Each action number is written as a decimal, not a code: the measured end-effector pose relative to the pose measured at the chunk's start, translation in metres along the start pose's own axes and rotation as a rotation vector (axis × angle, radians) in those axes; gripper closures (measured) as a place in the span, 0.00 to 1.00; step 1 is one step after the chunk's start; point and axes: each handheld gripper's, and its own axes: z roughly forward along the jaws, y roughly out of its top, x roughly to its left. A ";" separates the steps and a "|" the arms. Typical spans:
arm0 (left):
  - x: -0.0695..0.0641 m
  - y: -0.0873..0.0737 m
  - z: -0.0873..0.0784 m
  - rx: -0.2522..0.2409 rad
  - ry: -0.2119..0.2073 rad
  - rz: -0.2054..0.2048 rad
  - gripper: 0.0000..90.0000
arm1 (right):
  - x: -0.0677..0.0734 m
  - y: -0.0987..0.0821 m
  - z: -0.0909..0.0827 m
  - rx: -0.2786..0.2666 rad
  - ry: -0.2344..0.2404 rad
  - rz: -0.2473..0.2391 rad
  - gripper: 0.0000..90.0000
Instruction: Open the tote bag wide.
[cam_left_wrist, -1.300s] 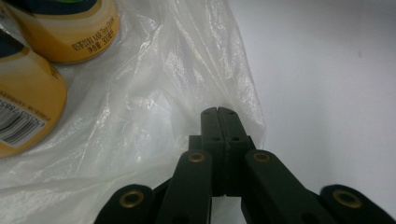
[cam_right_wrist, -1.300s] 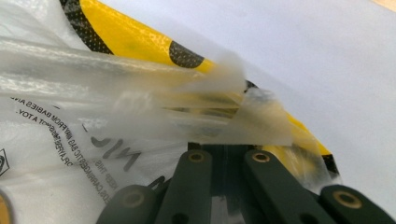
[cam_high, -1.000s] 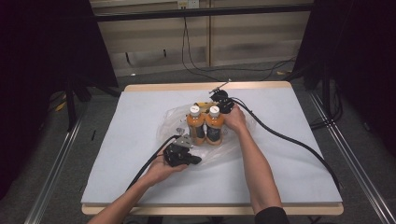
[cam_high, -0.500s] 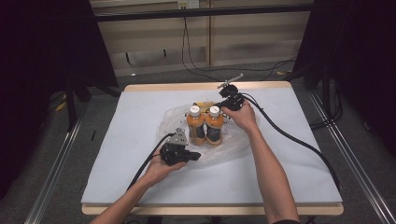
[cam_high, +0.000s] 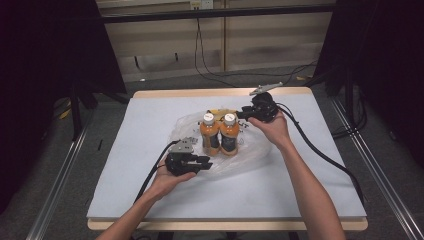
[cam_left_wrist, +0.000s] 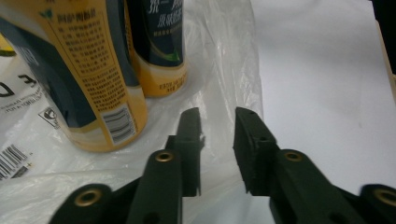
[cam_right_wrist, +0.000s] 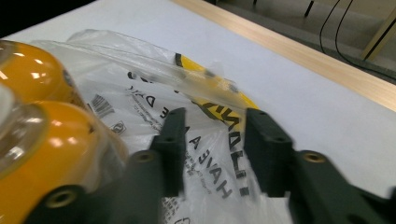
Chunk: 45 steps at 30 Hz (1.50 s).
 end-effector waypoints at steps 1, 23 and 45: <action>-0.001 0.001 -0.001 -0.013 0.003 -0.001 0.77 | 0.000 -0.003 -0.004 -0.014 0.002 0.007 0.60; -0.003 -0.001 -0.052 -0.095 0.161 0.004 0.24 | 0.022 -0.045 -0.084 -0.186 -0.068 -0.021 0.15; -0.017 -0.042 -0.107 -0.072 0.300 -0.098 0.05 | 0.051 -0.120 -0.162 -0.232 -0.134 0.038 0.15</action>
